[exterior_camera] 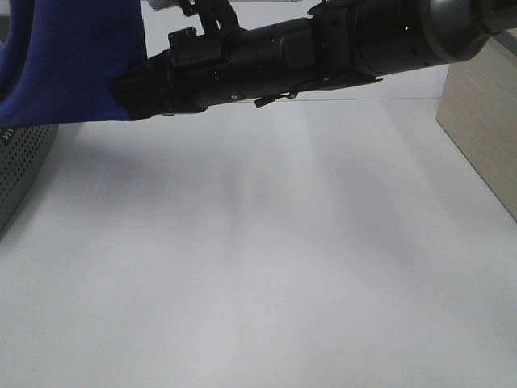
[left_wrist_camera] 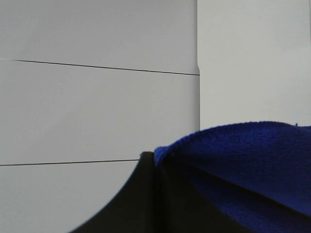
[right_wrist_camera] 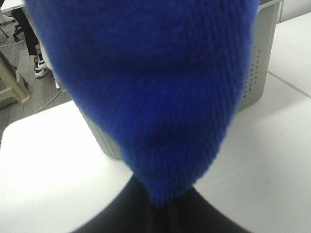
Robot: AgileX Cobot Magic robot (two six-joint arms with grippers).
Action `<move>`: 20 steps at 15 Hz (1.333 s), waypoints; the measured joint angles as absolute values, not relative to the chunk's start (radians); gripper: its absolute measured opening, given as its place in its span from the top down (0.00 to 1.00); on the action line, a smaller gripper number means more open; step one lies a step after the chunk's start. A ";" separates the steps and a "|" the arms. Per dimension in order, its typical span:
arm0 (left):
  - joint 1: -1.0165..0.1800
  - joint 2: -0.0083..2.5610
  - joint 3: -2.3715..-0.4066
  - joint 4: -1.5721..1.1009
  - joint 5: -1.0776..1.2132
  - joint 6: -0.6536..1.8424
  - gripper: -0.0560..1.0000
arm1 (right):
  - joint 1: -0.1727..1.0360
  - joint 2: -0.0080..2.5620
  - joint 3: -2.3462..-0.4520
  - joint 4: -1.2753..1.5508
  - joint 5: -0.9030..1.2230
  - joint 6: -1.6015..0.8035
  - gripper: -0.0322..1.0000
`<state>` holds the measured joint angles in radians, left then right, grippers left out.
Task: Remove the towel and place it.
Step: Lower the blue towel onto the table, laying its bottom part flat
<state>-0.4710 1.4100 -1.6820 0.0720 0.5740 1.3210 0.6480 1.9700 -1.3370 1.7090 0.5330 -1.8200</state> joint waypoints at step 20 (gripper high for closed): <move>-0.471 1.523 -1.681 -0.209 0.380 0.640 0.95 | 0.393 1.663 -2.002 0.000 1.217 -0.221 0.95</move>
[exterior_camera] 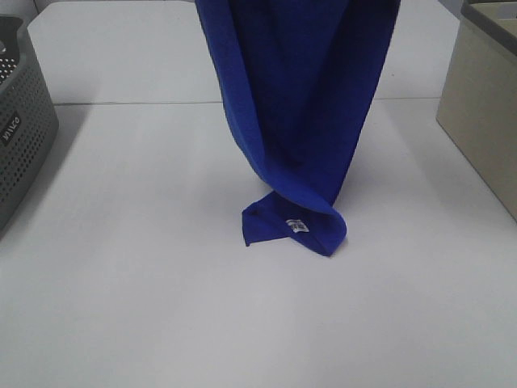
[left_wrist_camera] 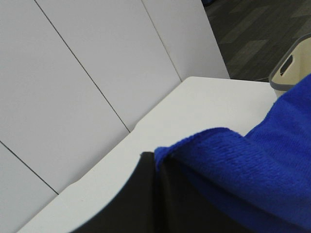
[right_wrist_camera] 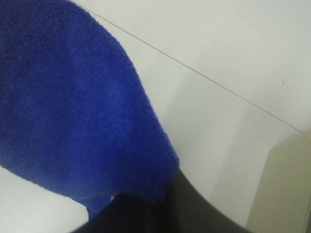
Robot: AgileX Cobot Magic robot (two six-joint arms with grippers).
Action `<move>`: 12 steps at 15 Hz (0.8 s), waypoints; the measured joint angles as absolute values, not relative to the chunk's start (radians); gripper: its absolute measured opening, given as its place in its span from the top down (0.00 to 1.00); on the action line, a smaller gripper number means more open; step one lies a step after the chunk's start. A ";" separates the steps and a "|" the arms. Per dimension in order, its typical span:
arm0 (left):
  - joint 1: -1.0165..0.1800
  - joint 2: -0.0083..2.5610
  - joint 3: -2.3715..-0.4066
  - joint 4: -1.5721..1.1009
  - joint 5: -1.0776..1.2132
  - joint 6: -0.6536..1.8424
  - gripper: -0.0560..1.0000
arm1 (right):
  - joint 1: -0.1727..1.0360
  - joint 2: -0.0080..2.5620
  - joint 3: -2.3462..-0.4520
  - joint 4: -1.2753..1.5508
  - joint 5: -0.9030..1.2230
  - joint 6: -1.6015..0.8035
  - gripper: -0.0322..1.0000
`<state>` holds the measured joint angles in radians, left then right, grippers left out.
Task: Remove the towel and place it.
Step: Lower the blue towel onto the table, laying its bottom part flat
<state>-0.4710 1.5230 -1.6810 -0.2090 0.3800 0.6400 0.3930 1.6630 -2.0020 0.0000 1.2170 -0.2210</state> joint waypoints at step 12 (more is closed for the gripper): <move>-0.471 1.506 -1.681 -0.168 -0.025 0.703 0.95 | 0.393 1.517 -2.003 -0.199 1.023 -0.402 0.95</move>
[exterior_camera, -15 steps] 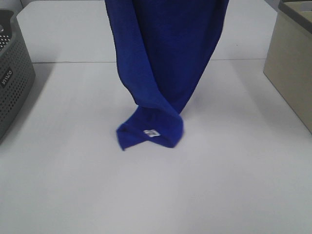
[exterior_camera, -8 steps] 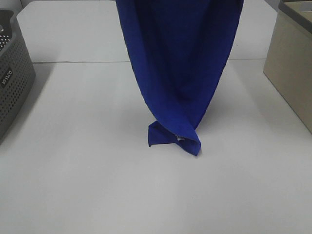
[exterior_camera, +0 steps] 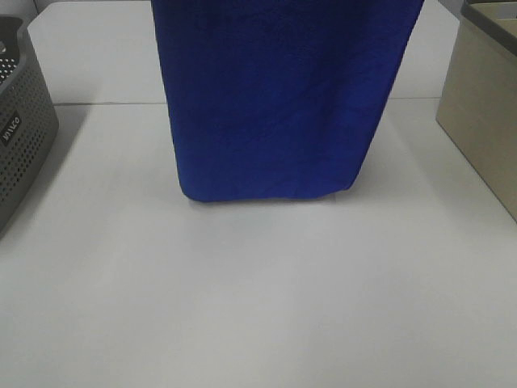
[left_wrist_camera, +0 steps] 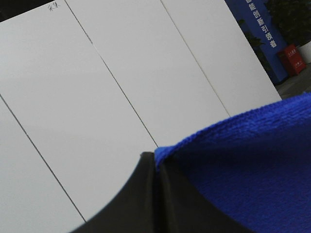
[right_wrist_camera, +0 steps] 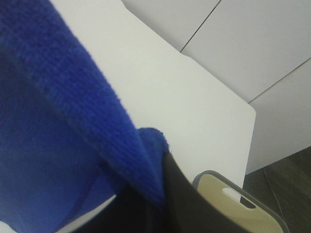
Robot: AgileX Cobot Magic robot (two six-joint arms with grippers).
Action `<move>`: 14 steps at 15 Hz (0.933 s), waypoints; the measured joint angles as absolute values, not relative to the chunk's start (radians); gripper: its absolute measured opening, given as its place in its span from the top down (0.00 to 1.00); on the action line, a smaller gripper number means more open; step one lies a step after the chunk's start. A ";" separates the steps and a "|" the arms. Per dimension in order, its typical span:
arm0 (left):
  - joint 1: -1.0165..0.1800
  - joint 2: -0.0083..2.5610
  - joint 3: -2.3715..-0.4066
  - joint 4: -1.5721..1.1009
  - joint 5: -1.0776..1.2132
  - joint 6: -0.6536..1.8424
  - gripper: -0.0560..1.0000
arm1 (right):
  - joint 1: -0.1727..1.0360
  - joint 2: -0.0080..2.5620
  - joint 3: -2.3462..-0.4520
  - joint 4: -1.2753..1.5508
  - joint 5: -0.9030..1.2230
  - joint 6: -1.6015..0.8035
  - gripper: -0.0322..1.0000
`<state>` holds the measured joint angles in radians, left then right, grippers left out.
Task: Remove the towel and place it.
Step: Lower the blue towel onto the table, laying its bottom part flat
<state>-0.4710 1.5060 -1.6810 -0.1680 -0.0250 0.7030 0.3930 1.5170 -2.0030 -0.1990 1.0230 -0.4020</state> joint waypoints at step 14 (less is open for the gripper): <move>-0.472 1.506 -1.681 -0.070 -0.049 0.703 0.95 | 0.393 1.517 -2.003 -0.145 0.887 -0.898 0.95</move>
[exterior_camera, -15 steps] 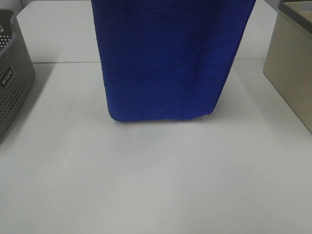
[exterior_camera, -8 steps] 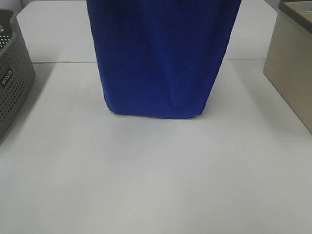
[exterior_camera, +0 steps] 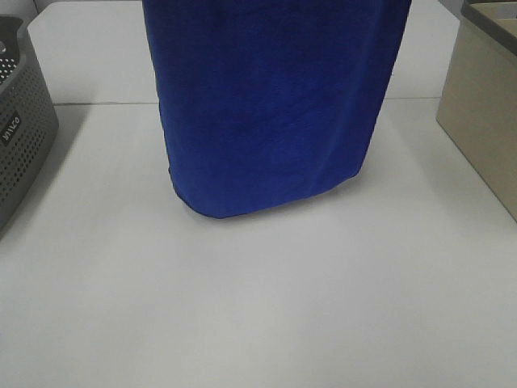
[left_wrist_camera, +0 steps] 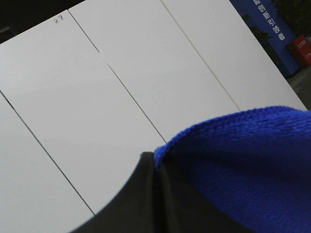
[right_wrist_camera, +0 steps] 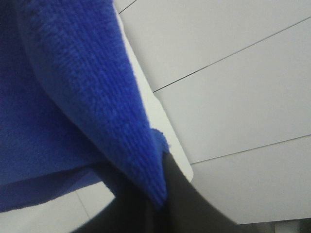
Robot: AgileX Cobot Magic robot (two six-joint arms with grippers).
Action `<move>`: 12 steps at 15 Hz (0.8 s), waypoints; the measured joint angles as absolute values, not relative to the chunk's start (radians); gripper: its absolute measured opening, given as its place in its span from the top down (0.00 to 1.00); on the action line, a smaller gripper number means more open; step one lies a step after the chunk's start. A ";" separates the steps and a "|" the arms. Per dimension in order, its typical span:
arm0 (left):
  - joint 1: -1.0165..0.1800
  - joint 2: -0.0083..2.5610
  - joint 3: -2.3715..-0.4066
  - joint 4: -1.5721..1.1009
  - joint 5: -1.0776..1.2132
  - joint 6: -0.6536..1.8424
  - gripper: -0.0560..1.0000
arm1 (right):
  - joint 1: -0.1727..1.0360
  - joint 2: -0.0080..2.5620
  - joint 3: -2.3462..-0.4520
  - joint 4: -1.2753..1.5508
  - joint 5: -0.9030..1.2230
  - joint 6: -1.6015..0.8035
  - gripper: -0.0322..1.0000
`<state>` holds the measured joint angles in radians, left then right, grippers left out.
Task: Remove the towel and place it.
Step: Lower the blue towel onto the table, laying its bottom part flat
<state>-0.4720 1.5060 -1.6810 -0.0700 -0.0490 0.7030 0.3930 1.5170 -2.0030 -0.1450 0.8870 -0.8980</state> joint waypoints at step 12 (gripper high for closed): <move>-0.435 1.494 -1.681 -0.029 0.087 0.734 0.95 | 0.393 1.533 -2.003 -0.057 0.776 -1.054 0.95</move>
